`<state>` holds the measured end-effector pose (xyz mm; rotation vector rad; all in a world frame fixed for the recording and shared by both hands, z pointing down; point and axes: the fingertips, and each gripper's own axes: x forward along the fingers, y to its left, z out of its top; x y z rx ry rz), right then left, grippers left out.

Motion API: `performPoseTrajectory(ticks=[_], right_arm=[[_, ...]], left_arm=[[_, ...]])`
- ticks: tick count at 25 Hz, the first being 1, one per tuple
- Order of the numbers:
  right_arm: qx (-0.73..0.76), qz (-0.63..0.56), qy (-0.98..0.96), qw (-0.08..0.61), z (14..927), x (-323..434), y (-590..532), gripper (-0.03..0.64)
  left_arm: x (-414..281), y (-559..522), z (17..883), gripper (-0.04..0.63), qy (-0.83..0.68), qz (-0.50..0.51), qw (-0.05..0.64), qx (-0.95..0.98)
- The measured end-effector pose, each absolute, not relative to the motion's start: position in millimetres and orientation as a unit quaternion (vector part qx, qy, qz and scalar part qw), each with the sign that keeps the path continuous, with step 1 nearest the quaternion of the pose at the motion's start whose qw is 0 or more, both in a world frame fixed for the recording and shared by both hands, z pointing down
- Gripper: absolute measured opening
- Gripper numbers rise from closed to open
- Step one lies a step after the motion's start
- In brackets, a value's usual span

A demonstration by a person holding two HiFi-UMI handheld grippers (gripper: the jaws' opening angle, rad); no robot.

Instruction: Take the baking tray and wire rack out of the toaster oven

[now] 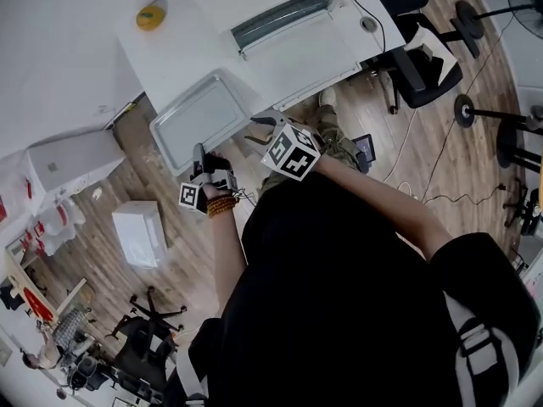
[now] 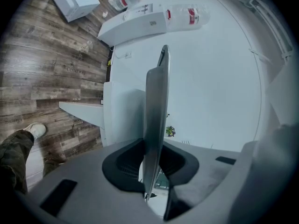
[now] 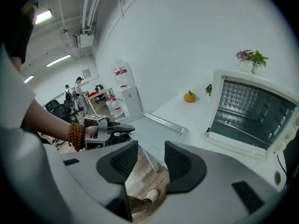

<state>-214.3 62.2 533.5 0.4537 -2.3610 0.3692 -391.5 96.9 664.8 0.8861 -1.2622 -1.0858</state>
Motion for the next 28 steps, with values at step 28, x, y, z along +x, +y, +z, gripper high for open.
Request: performPoseTrajectory(ticks=[28], right_arm=[[0.196,0.178,-0.9,0.346,551.4,-197.3,69.9,0.186]], left_arm=[[-321.9,98.7,712.4,0.27,-0.525,-0.141,0.689,0.48]])
